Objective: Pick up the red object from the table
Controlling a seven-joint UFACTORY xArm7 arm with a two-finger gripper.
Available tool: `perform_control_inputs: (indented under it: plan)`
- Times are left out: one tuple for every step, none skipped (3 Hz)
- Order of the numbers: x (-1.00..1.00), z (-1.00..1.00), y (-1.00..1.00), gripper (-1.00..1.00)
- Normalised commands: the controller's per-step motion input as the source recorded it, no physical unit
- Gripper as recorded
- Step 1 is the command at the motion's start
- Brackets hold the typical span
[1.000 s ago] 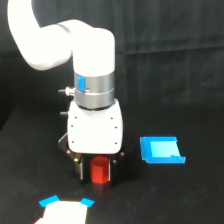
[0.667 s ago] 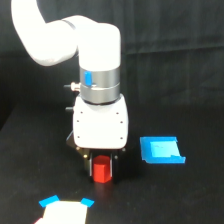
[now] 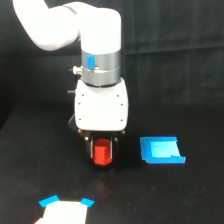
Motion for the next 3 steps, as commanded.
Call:
perform_control_inputs:
  plan:
    - [-0.20, 1.00, 0.71, -1.00]
    - [-0.39, 1.00, -1.00, -0.41]
    - [0.02, 0.99, -1.00, -0.50]
